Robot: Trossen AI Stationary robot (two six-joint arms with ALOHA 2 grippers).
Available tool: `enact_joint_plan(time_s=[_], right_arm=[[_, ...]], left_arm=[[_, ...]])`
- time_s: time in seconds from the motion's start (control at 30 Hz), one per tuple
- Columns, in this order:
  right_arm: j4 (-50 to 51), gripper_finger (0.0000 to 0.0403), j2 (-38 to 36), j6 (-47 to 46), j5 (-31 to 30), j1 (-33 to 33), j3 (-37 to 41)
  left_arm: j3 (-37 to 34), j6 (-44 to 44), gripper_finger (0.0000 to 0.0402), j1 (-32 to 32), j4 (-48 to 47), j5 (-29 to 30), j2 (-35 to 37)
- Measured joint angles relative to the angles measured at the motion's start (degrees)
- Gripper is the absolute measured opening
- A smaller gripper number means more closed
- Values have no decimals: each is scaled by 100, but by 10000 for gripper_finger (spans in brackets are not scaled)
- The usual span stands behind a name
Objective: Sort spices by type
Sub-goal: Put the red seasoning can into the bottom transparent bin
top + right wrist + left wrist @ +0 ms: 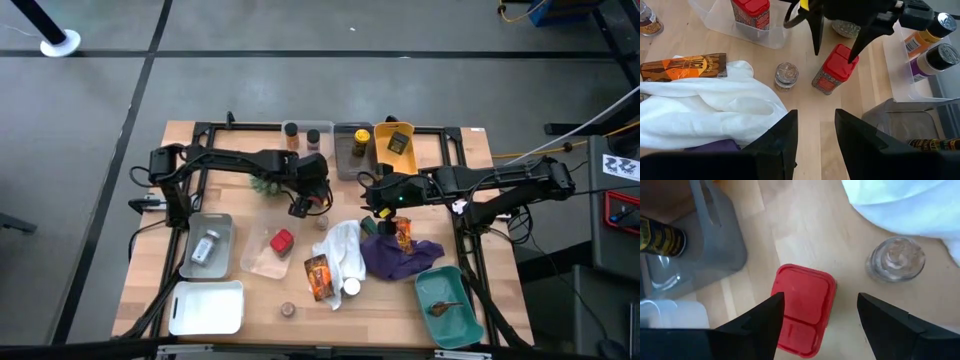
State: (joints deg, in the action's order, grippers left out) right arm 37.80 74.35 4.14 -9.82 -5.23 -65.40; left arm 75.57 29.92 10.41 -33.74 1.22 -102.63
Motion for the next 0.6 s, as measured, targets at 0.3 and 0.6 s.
enact_joint_plan(time_s=[0.3,0.6], right_arm=[[2,131,0,0,0,2,1],[9,131,0,0,0,1,2]], left_arm=[[-2,185,240,174,49,26,-51],[3,246,240,298,10,-37,-81]])
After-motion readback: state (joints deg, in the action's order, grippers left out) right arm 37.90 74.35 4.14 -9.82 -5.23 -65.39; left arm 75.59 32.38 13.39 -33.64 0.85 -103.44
